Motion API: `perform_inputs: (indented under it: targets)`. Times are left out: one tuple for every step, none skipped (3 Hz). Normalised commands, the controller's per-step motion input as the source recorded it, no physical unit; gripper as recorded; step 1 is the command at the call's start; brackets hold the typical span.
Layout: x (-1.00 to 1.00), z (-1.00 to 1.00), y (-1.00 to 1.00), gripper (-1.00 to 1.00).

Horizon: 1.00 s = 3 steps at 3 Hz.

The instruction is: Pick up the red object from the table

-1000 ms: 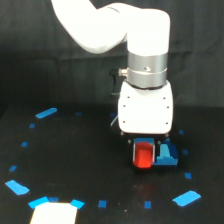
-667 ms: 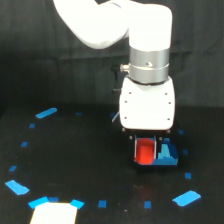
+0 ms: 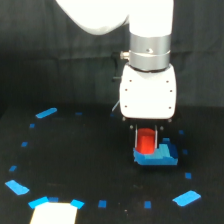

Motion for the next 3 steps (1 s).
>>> perform_inputs:
  targets:
    - [0.2, 1.0, -0.01, -0.29]
    - [0.24, 0.98, 0.35, -0.9]
    - [-0.01, 0.58, 0.23, -1.0]
